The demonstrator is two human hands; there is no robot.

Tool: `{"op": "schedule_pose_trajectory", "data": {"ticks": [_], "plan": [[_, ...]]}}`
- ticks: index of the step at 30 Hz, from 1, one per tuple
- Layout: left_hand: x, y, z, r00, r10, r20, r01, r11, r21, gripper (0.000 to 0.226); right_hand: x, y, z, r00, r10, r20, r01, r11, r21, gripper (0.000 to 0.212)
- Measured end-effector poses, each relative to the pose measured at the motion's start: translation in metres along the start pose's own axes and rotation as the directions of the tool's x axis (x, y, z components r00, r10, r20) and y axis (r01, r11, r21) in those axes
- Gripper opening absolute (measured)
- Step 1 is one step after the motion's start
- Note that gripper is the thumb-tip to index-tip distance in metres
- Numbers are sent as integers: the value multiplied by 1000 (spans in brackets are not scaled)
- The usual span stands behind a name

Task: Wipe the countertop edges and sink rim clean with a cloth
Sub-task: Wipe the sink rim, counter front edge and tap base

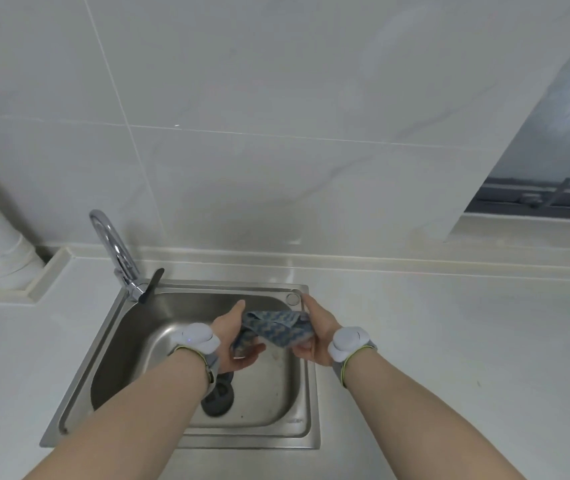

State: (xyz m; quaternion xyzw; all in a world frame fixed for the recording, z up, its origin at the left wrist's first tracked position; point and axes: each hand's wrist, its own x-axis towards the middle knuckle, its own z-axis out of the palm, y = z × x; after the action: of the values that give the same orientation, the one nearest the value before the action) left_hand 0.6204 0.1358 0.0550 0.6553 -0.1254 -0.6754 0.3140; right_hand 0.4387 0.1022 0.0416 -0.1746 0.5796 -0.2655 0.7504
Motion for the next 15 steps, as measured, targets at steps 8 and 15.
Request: {"op": "schedule_pose_trajectory", "data": {"ticks": [8, 15], "plan": [[13, -1, 7, 971, -112, 211, 70, 978, 196, 39, -7, -12, -32, 992, 89, 87, -92, 995, 37, 49], [21, -6, 22, 997, -13, 77, 8, 997, 73, 28, 1, -10, -62, 996, -84, 22, 87, 981, -172, 17]]}}
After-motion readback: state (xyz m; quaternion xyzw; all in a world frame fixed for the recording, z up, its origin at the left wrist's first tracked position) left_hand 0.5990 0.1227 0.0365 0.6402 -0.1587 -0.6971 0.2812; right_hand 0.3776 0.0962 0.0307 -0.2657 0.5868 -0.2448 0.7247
